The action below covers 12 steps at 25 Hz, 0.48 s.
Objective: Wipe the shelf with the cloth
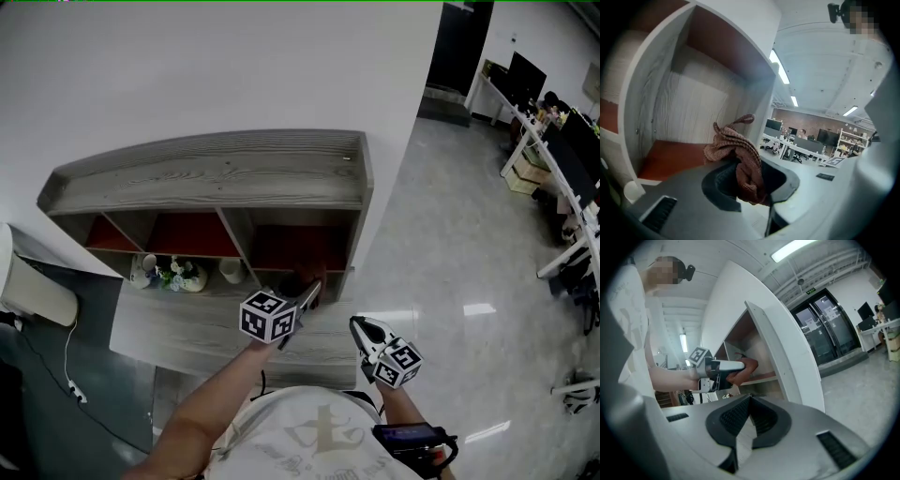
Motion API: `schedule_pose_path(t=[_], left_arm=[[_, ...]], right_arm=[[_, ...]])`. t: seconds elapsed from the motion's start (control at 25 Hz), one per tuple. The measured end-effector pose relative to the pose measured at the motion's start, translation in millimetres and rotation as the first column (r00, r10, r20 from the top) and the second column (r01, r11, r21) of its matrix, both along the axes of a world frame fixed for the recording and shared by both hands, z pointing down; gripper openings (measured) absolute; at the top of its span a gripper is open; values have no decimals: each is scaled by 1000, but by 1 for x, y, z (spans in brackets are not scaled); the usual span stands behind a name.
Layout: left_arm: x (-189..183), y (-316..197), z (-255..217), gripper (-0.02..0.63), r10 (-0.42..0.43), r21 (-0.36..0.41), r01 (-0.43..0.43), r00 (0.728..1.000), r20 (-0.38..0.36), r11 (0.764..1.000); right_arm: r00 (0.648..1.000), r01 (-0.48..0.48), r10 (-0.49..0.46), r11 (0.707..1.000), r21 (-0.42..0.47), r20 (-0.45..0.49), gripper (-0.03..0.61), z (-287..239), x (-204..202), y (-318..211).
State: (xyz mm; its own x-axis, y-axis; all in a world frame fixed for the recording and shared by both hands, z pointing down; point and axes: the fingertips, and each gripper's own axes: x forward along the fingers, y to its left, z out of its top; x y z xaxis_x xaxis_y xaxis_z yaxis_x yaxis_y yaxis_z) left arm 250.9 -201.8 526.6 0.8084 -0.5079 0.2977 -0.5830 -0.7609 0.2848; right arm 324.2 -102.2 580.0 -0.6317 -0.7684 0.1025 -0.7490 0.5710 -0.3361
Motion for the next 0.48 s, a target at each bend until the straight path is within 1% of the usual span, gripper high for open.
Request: schedule_pose_path(t=[0.12, 0.24, 0.36, 0.44, 0.48], left_arm=[[16, -24, -6, 101, 20, -4, -20, 1000, 12, 1000], [28, -50, -4, 101, 35, -46, -33, 998, 48, 998], [37, -69, 1, 101, 28, -81, -19, 993, 114, 997], [43, -76, 5, 101, 27, -94, -11, 985, 168, 995], [47, -79, 7, 101, 29, -96, -11, 983, 183, 995]], right_arm=[[1000, 7, -7, 1000, -5, 16, 5, 2, 7, -2], [999, 3, -2, 1000, -9, 32, 5, 6, 16, -4], [999, -8, 9, 1000, -16, 45, 5, 9, 26, -4], [998, -14, 15, 1000, -22, 53, 5, 11, 32, -3], [998, -16, 18, 1000, -25, 56, 5, 12, 35, -4]])
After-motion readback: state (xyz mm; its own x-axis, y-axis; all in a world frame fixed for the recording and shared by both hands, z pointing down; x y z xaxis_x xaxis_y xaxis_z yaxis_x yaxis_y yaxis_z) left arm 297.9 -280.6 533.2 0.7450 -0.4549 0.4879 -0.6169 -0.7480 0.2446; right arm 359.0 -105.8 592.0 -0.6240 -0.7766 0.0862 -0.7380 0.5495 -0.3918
